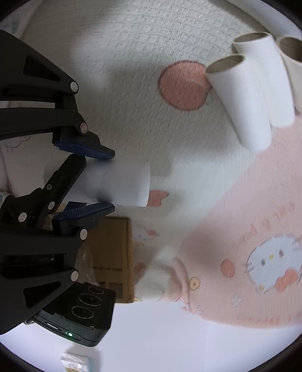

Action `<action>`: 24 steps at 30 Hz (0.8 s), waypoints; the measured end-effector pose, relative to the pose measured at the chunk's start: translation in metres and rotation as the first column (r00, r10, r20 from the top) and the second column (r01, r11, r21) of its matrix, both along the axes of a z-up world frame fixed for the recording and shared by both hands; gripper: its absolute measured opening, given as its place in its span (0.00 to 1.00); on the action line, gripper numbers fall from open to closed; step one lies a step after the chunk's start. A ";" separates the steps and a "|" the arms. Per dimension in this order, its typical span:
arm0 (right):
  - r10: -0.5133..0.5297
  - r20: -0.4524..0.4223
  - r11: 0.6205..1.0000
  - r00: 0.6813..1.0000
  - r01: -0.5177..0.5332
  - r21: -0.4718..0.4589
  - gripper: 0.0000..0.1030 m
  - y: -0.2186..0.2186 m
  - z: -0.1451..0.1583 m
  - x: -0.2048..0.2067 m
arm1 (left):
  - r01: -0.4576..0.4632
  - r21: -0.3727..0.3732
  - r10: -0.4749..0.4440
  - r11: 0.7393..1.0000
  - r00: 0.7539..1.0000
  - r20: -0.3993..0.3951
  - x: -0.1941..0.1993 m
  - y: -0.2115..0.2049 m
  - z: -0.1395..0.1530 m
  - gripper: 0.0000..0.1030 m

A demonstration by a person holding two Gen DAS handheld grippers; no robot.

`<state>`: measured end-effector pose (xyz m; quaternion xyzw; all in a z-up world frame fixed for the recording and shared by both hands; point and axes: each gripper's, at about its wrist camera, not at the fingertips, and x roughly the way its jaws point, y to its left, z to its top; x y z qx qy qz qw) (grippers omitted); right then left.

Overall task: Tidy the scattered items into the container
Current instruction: 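Lift the white tube with the right gripper and carry it over the box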

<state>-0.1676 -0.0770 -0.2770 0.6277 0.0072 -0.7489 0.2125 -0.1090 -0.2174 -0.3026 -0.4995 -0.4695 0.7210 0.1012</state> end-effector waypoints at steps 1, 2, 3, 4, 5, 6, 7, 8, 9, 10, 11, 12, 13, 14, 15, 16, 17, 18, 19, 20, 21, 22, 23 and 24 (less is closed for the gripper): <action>0.003 -0.014 1.000 1.000 -0.003 0.002 0.41 0.002 0.006 0.005 | 0.004 -0.015 -0.004 1.000 1.000 -0.013 0.003 0.003 0.006 0.42; 0.007 -0.024 1.000 1.000 -0.007 0.005 0.41 0.004 0.011 0.009 | 0.005 -0.026 -0.006 1.000 1.000 -0.019 0.006 0.006 0.012 0.41; 0.012 -0.035 1.000 0.999 -0.012 0.010 0.41 0.005 0.015 0.013 | 0.007 -0.035 -0.008 0.999 1.000 -0.025 0.008 0.009 0.017 0.42; 0.018 -0.048 1.000 0.999 -0.017 0.017 0.41 0.011 0.019 0.016 | 0.009 -0.050 -0.011 0.999 0.999 -0.036 0.011 0.016 0.025 0.42; 0.021 -0.065 1.000 0.998 -0.020 0.022 0.41 0.016 0.027 0.020 | 0.009 -0.057 -0.011 0.998 0.999 -0.041 0.013 0.019 0.030 0.42; 0.024 -0.076 0.999 0.997 -0.022 0.027 0.41 0.022 0.033 0.023 | 0.008 -0.065 -0.011 0.998 0.999 -0.048 0.016 0.024 0.036 0.42; 0.025 -0.090 0.999 0.996 -0.022 0.032 0.41 0.028 0.039 0.024 | 0.007 -0.077 -0.011 0.997 0.998 -0.061 0.018 0.030 0.044 0.42; 0.024 -0.106 0.999 0.994 -0.020 0.035 0.41 0.032 0.046 0.029 | 0.008 -0.084 -0.013 0.996 0.998 -0.069 0.020 0.035 0.049 0.42; 0.020 -0.116 0.999 0.993 -0.016 0.035 0.41 0.037 0.051 0.031 | 0.009 -0.092 -0.016 0.996 0.997 -0.077 0.022 0.039 0.054 0.42; 0.012 -0.130 0.999 0.991 -0.007 0.034 0.41 0.038 0.056 0.036 | 0.009 -0.099 -0.018 0.995 0.996 -0.085 0.026 0.046 0.061 0.42; 0.007 -0.137 0.999 0.991 -0.002 0.032 0.41 0.041 0.059 0.038 | 0.009 -0.102 -0.018 0.995 0.996 -0.091 0.028 0.050 0.066 0.42; 0.001 -0.145 1.000 0.989 0.003 0.030 0.41 0.046 0.064 0.041 | 0.010 -0.105 -0.020 0.994 0.995 -0.096 0.030 0.053 0.070 0.42; -0.005 -0.154 1.000 0.988 0.010 0.028 0.41 0.051 0.069 0.046 | 0.015 -0.113 -0.026 0.993 0.994 -0.102 0.033 0.058 0.075 0.42; -0.012 -0.163 1.000 0.987 0.017 0.026 0.41 0.056 0.075 0.051 | 0.024 -0.125 -0.038 0.992 0.993 -0.109 0.037 0.062 0.081 0.42; -0.018 -0.171 0.999 0.985 0.022 0.024 0.41 0.060 0.079 0.055 | 0.033 -0.137 -0.049 0.990 0.992 -0.115 0.039 0.067 0.086 0.42; -0.024 -0.179 0.999 0.984 0.028 0.021 0.41 0.064 0.083 0.060 | 0.053 -0.159 -0.073 0.986 0.990 -0.123 0.042 0.074 0.093 0.42; -0.028 -0.188 0.999 0.982 0.032 0.018 0.41 0.068 0.088 0.066 | 0.066 -0.174 -0.089 0.983 0.988 -0.130 0.043 0.079 0.098 0.42; -0.030 -0.197 0.999 0.980 0.034 0.016 0.41 0.072 0.092 0.071 | 0.077 -0.188 -0.104 0.979 0.985 -0.137 0.045 0.084 0.104 0.42; -0.033 -0.206 0.999 0.978 0.037 0.014 0.41 0.076 0.096 0.076 | 0.087 -0.203 -0.118 0.975 0.982 -0.145 0.047 0.090 0.110 0.42; -0.042 -0.218 0.999 0.975 0.045 0.009 0.41 0.081 0.102 0.081 | 0.093 -0.215 -0.127 0.972 0.980 -0.153 0.049 0.095 0.116 0.42; -0.048 -0.224 0.999 0.973 0.050 0.005 0.41 0.083 0.105 0.083 | 0.096 -0.225 -0.135 0.970 0.977 -0.163 0.051 0.100 0.121 0.42; -0.054 -0.232 0.998 0.971 0.055 -0.001 0.41 0.086 0.110 0.086 | 0.103 -0.238 -0.147 0.966 0.974 -0.174 0.052 0.106 0.128 0.42; -0.059 -0.242 0.998 0.969 0.060 -0.004 0.41 0.089 0.114 0.088 | 0.108 -0.247 -0.156 0.963 0.970 -0.184 0.054 0.109 0.133 0.42; -0.065 -0.255 0.998 0.965 0.065 -0.007 0.41 0.093 0.121 0.090 | 0.112 -0.255 -0.164 0.961 0.967 -0.194 0.055 0.113 0.138 0.42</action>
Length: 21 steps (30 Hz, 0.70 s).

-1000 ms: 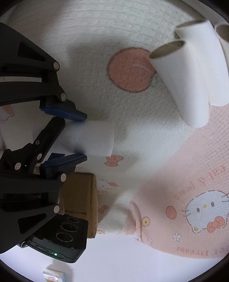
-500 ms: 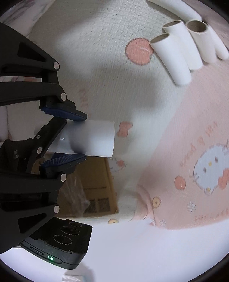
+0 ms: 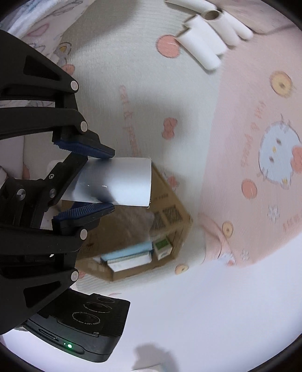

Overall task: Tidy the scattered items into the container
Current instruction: 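Lift the white tube with the right gripper and carry it over the box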

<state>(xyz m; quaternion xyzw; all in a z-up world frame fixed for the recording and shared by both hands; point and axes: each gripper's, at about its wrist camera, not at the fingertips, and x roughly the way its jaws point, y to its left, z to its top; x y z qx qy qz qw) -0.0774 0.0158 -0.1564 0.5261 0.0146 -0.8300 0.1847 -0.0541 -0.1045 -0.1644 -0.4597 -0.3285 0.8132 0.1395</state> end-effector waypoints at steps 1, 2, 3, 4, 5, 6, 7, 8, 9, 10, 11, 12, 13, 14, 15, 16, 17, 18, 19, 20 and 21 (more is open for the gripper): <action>-0.004 -0.018 1.000 1.000 0.004 -0.001 0.41 0.004 0.007 0.002 | 0.008 -0.007 -0.008 1.000 1.000 -0.012 0.000 0.004 0.006 0.42; -0.006 -0.034 1.000 0.999 0.006 0.002 0.41 0.007 0.012 0.004 | 0.017 -0.013 -0.017 1.000 1.000 -0.023 -0.001 0.008 0.012 0.42; -0.009 -0.050 1.000 0.999 0.010 0.005 0.41 0.009 0.016 0.006 | 0.023 -0.018 -0.024 1.000 0.999 -0.032 -0.002 0.011 0.016 0.42; -0.012 -0.062 1.000 0.998 0.013 0.007 0.41 0.011 0.020 0.007 | 0.031 -0.023 -0.032 0.999 0.999 -0.041 -0.002 0.016 0.023 0.42; -0.019 -0.078 1.000 0.997 0.019 0.006 0.41 0.014 0.025 0.009 | 0.036 -0.027 -0.037 0.999 0.998 -0.048 -0.002 0.019 0.027 0.42; -0.023 -0.089 1.000 0.996 0.024 0.004 0.41 0.015 0.027 0.010 | 0.039 -0.031 -0.041 0.999 0.998 -0.055 -0.001 0.022 0.030 0.42; -0.029 -0.100 1.000 0.995 0.029 0.000 0.41 0.019 0.032 0.012 | 0.043 -0.035 -0.045 0.998 0.997 -0.062 0.000 0.025 0.035 0.42; -0.034 -0.110 0.999 0.993 0.033 -0.004 0.41 0.022 0.036 0.014 | 0.046 -0.038 -0.049 0.998 0.997 -0.065 0.000 0.027 0.037 0.42; -0.036 -0.116 0.999 0.993 0.035 -0.006 0.41 0.024 0.039 0.015 | 0.050 -0.041 -0.052 0.998 0.996 -0.067 0.000 0.029 0.039 0.42; -0.038 -0.126 0.999 0.991 0.037 -0.008 0.41 0.028 0.043 0.017 | 0.055 -0.046 -0.058 0.997 0.996 -0.068 0.000 0.032 0.043 0.42; -0.039 -0.132 0.999 0.991 0.038 -0.008 0.41 0.030 0.045 0.018 | 0.060 -0.050 -0.063 0.997 0.996 -0.070 -0.001 0.034 0.045 0.43; -0.039 -0.139 0.999 0.989 0.039 -0.007 0.41 0.031 0.047 0.019 | 0.064 -0.054 -0.068 0.996 0.995 -0.072 -0.001 0.037 0.048 0.43; -0.041 -0.148 0.999 0.988 0.040 -0.006 0.41 0.032 0.049 0.020 | 0.069 -0.060 -0.073 0.996 0.995 -0.070 -0.003 0.040 0.050 0.43; -0.043 -0.155 0.999 0.987 0.043 -0.006 0.41 0.034 0.052 0.021 | 0.074 -0.065 -0.078 0.995 0.995 -0.066 -0.004 0.043 0.052 0.43; -0.047 -0.160 0.999 0.986 0.046 -0.008 0.41 0.036 0.053 0.021 | 0.077 -0.070 -0.082 0.995 0.995 -0.063 -0.004 0.045 0.054 0.44; -0.052 -0.166 0.999 0.985 0.051 -0.013 0.41 0.039 0.056 0.022 | 0.084 -0.080 -0.089 0.993 0.994 -0.062 -0.006 0.049 0.057 0.44; -0.059 -0.173 0.998 0.983 0.057 -0.016 0.41 0.042 0.058 0.022 | 0.090 -0.086 -0.095 0.992 0.993 -0.063 -0.008 0.052 0.059 0.44; -0.062 -0.179 0.998 0.982 0.060 -0.014 0.41 0.043 0.060 0.022 | 0.097 -0.092 -0.103 0.991 0.993 -0.065 -0.009 0.054 0.061 0.45; -0.064 -0.187 0.998 0.980 0.063 -0.011 0.41 0.046 0.061 0.022 | 0.103 -0.101 -0.111 0.990 0.991 -0.070 -0.010 0.058 0.064 0.45; -0.068 -0.195 0.998 0.978 0.067 -0.011 0.41 0.048 0.064 0.021 | 0.108 -0.107 -0.116 0.988 0.991 -0.073 -0.012 0.060 0.066 0.45; -0.077 -0.202 0.997 0.976 0.076 -0.016 0.41 0.052 0.067 0.021 | 0.114 -0.114 -0.123 0.987 0.990 -0.075 -0.013 0.064 0.069 0.45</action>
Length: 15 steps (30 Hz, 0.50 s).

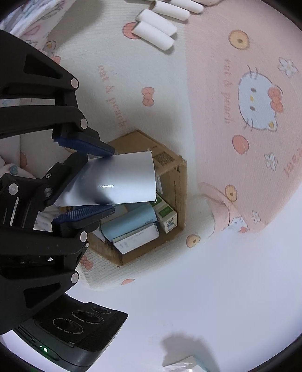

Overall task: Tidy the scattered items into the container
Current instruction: 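Lift the white tube with the right gripper and carry it over the box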

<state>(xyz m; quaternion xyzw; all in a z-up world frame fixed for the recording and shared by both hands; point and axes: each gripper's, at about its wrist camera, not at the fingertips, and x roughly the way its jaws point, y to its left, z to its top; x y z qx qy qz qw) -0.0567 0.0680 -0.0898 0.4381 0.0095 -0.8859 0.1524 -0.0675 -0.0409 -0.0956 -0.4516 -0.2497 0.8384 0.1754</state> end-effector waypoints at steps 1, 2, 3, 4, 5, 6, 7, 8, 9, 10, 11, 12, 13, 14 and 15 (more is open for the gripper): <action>-0.005 -0.003 1.000 1.000 0.005 -0.004 0.41 0.003 0.002 -0.001 | 0.008 -0.008 -0.008 1.000 1.000 -0.004 -0.002 0.004 0.003 0.45; -0.012 -0.010 1.000 1.000 0.012 -0.011 0.41 0.007 0.004 -0.001 | 0.018 -0.015 -0.018 1.000 1.000 -0.010 -0.005 0.008 0.007 0.45; -0.020 -0.019 1.000 1.000 0.020 -0.016 0.41 0.012 0.008 -0.002 | 0.026 -0.019 -0.026 0.999 1.000 -0.017 -0.007 0.012 0.010 0.45; -0.025 -0.025 1.000 0.999 0.024 -0.019 0.41 0.015 0.010 -0.003 | 0.036 -0.025 -0.036 0.999 0.999 -0.024 -0.010 0.017 0.014 0.45; -0.031 -0.034 0.999 0.999 0.031 -0.020 0.41 0.019 0.014 -0.004 | 0.042 -0.029 -0.043 0.999 0.999 -0.028 -0.013 0.021 0.017 0.45; -0.036 -0.043 0.999 0.998 0.035 -0.020 0.41 0.023 0.017 -0.005 | 0.049 -0.035 -0.051 0.998 0.998 -0.033 -0.016 0.025 0.020 0.46; -0.040 -0.052 0.999 0.998 0.039 -0.021 0.41 0.026 0.020 -0.006 | 0.061 -0.045 -0.063 0.997 0.997 -0.038 -0.020 0.031 0.023 0.46; -0.044 -0.059 0.999 0.997 0.043 -0.020 0.41 0.031 0.023 -0.008 | 0.067 -0.050 -0.069 0.997 0.997 -0.040 -0.023 0.035 0.025 0.46; -0.048 -0.066 0.999 0.997 0.047 -0.018 0.41 0.035 0.026 -0.010 | 0.071 -0.054 -0.074 0.996 0.996 -0.042 -0.027 0.039 0.027 0.47; -0.051 -0.068 0.999 0.996 0.050 -0.017 0.41 0.039 0.027 -0.012 | 0.077 -0.057 -0.079 0.995 0.996 -0.039 -0.032 0.044 0.028 0.47; -0.055 -0.069 0.998 0.996 0.054 -0.018 0.41 0.043 0.028 -0.015 | 0.081 -0.057 -0.083 0.995 0.996 -0.037 -0.035 0.048 0.029 0.47; -0.059 -0.068 0.998 0.996 0.058 -0.018 0.41 0.047 0.029 -0.018 | 0.085 -0.057 -0.087 0.995 0.996 -0.033 -0.039 0.052 0.029 0.47; -0.064 -0.065 0.998 0.996 0.063 -0.019 0.41 0.052 0.028 -0.021 | 0.091 -0.052 -0.093 0.994 0.995 -0.023 -0.045 0.057 0.027 0.47; -0.070 -0.061 0.997 0.996 0.069 -0.018 0.41 0.057 0.027 -0.023 | 0.094 -0.045 -0.095 0.995 0.995 -0.013 -0.048 0.060 0.026 0.47; -0.078 -0.057 0.997 0.995 0.077 -0.018 0.41 0.062 0.026 -0.026 | 0.098 -0.031 -0.098 0.995 0.995 0.002 -0.054 0.065 0.024 0.47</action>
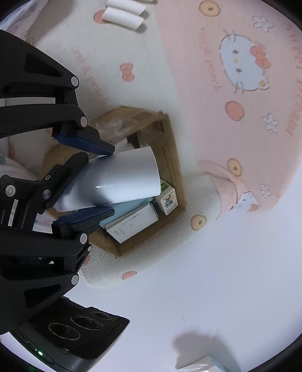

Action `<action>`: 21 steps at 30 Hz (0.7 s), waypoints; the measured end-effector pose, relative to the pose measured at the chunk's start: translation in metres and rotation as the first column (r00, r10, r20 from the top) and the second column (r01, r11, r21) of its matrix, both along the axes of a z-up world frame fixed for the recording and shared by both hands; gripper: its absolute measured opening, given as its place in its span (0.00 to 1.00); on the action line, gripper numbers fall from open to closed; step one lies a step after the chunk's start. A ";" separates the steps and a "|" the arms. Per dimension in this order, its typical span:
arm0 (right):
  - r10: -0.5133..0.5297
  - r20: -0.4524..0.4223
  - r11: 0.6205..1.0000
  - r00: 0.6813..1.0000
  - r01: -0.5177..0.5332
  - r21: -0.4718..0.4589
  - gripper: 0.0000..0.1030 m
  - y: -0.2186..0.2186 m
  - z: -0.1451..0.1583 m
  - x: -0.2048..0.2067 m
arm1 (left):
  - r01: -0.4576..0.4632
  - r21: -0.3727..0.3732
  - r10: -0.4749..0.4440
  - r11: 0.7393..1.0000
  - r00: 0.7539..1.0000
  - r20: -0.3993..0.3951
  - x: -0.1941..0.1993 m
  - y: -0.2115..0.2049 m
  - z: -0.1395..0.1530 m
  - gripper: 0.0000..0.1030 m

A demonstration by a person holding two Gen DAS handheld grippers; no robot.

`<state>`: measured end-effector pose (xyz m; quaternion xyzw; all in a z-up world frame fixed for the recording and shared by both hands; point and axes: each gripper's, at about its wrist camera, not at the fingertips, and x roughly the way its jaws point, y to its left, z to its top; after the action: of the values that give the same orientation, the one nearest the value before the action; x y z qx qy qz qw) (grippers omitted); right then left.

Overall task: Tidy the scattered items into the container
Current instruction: 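Lift the white tube with the right gripper and carry it over the box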

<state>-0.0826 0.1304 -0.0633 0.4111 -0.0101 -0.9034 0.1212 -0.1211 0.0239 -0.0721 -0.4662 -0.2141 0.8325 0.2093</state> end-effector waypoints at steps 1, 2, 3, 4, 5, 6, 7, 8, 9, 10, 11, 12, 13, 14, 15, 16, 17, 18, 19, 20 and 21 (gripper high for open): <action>-0.005 0.002 1.000 1.000 0.005 -0.002 0.41 0.004 -0.001 -0.001 | 0.003 0.011 -0.003 1.000 1.000 0.014 -0.003 0.004 -0.002 0.47; -0.017 0.005 1.000 1.000 0.017 -0.002 0.41 0.010 -0.002 -0.003 | 0.008 0.021 -0.008 1.000 1.000 0.025 -0.006 0.007 -0.003 0.47; -0.023 0.006 1.000 1.000 0.023 0.000 0.41 0.014 -0.003 -0.003 | 0.012 0.031 -0.013 0.999 0.999 0.036 -0.009 0.010 -0.006 0.47; -0.029 0.008 1.000 1.000 0.029 0.001 0.41 0.018 -0.005 -0.004 | 0.016 0.043 -0.019 0.999 0.998 0.052 -0.013 0.015 -0.009 0.47; -0.035 0.010 0.999 0.999 0.035 -0.001 0.41 0.023 -0.006 -0.005 | 0.020 0.049 -0.022 0.999 0.998 0.060 -0.015 0.018 -0.011 0.47; -0.041 0.012 0.999 0.999 0.041 -0.002 0.41 0.028 -0.007 -0.005 | 0.023 0.055 -0.027 0.998 0.997 0.068 -0.018 0.021 -0.012 0.47; -0.048 0.013 0.999 0.999 0.048 0.000 0.41 0.033 -0.009 -0.006 | 0.026 0.062 -0.030 0.998 0.997 0.076 -0.021 0.026 -0.014 0.47; -0.053 0.013 0.999 0.999 0.053 0.001 0.41 0.036 -0.010 -0.008 | 0.026 0.070 -0.032 0.997 0.996 0.086 -0.025 0.029 -0.017 0.47; -0.055 0.014 0.998 0.998 0.055 0.002 0.41 0.040 -0.011 -0.009 | 0.024 0.074 -0.032 0.997 0.995 0.099 -0.030 0.034 -0.019 0.47; -0.058 0.014 0.998 0.998 0.058 0.004 0.41 0.044 -0.012 -0.011 | 0.023 0.071 -0.031 0.997 0.993 0.110 -0.033 0.037 -0.021 0.47; -0.057 0.018 0.998 0.998 0.057 0.005 0.41 0.048 -0.014 -0.015 | 0.022 0.068 -0.030 0.997 0.992 0.121 -0.037 0.040 -0.022 0.47; -0.052 0.028 0.999 0.998 0.052 0.012 0.41 0.051 -0.017 -0.019 | 0.021 0.064 -0.029 0.998 0.990 0.135 -0.041 0.043 -0.025 0.48; -0.048 0.036 0.999 0.998 0.047 0.018 0.41 0.053 -0.019 -0.022 | 0.020 0.059 -0.029 0.998 0.988 0.152 -0.046 0.047 -0.028 0.48; -0.043 0.055 0.999 0.998 0.042 0.021 0.41 0.058 -0.023 -0.027 | 0.020 0.056 -0.029 0.998 0.985 0.168 -0.050 0.051 -0.032 0.48; -0.043 0.067 0.999 0.997 0.041 0.018 0.41 0.062 -0.025 -0.031 | 0.020 0.058 -0.030 0.998 0.984 0.175 -0.054 0.053 -0.034 0.48; -0.042 0.072 0.999 0.996 0.042 0.013 0.41 0.065 -0.027 -0.033 | 0.016 0.063 -0.028 0.998 0.982 0.188 -0.059 0.056 -0.038 0.48; -0.040 0.082 0.999 0.996 0.039 0.005 0.40 0.070 -0.030 -0.037 | 0.014 0.068 -0.027 0.998 0.980 0.198 -0.062 0.057 -0.041 0.48; -0.037 0.090 0.999 0.995 0.037 0.000 0.40 0.073 -0.032 -0.040 | 0.011 0.074 -0.026 0.997 0.978 0.207 -0.066 0.058 -0.044 0.48; -0.033 0.096 0.999 0.995 0.034 -0.004 0.40 0.076 -0.034 -0.043 | 0.007 0.081 -0.025 0.997 0.974 0.223 -0.070 0.060 -0.048 0.48; -0.030 0.106 1.000 0.994 0.031 -0.006 0.40 0.080 -0.037 -0.047 | 0.001 0.088 -0.023 0.996 0.971 0.240 -0.074 0.061 -0.052 0.48; -0.027 0.122 1.000 0.992 0.029 -0.012 0.40 0.083 -0.040 -0.051 | -0.005 0.092 -0.019 0.996 0.967 0.255 -0.077 0.062 -0.056 0.48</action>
<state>-0.1337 0.2136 -0.1035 0.4643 -0.0295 -0.8783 0.1107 -0.1980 0.0859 -0.1279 -0.5601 -0.2756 0.7541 0.2040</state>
